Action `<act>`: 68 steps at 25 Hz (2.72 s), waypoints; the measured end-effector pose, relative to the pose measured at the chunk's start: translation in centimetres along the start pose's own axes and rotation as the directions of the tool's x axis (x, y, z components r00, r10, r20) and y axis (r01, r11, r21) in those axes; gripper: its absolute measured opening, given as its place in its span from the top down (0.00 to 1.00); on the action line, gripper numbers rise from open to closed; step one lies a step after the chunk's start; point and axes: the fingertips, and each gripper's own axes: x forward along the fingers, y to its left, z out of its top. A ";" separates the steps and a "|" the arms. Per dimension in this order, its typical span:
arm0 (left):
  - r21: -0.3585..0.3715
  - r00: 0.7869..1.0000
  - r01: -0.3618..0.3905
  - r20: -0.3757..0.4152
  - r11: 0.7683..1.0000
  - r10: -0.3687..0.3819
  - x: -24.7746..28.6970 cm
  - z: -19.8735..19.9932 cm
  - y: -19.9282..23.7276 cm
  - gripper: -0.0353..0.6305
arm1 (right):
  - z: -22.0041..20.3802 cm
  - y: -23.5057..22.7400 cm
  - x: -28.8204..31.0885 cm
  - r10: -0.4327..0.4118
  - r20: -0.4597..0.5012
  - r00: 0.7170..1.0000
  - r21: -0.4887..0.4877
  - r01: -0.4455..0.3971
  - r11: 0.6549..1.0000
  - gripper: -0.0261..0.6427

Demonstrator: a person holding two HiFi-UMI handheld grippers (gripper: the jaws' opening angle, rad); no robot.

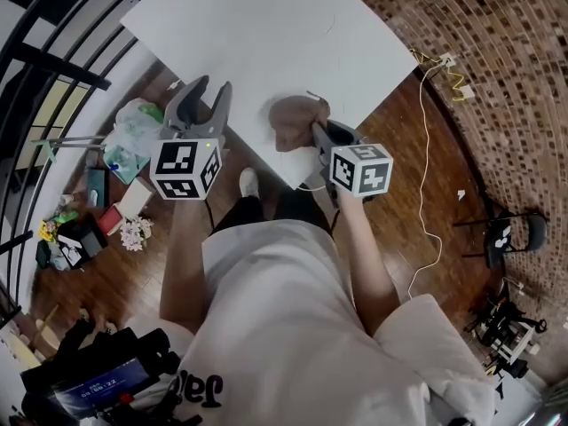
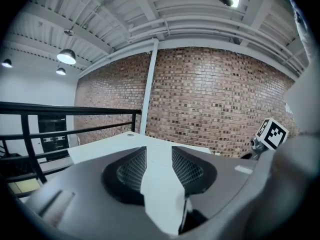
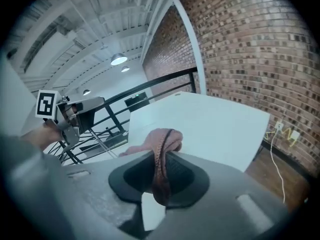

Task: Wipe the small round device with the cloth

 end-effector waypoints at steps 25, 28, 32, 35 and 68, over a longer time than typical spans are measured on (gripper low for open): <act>-0.004 1.000 0.010 -0.008 1.000 -0.010 0.3 -0.9 -1.7 0.69 | -2.1 5.7 4.7 -0.027 -0.075 0.997 -0.490 -0.013 0.872 0.89; -0.001 1.000 0.015 -0.008 1.000 -0.015 -0.4 -0.9 -2.6 0.69 | -2.6 2.6 2.4 -0.082 -0.041 0.996 -0.407 0.058 0.912 0.89; -0.005 0.999 0.029 -0.016 1.000 -0.029 -0.2 -1.4 -3.4 0.69 | -2.4 -2.2 0.6 -0.162 -0.013 0.987 -0.329 0.149 0.933 0.89; -0.004 0.999 0.032 -0.020 0.999 -0.032 -0.1 -1.6 -4.0 0.69 | -1.5 -4.5 0.5 -0.177 0.007 0.984 -0.283 0.171 0.944 0.89; 0.083 0.972 0.189 0.130 0.979 -0.198 -24.2 1.5 -11.4 0.69 | -4.5 18.3 -21.4 -0.042 0.495 0.868 -0.038 0.070 0.997 0.89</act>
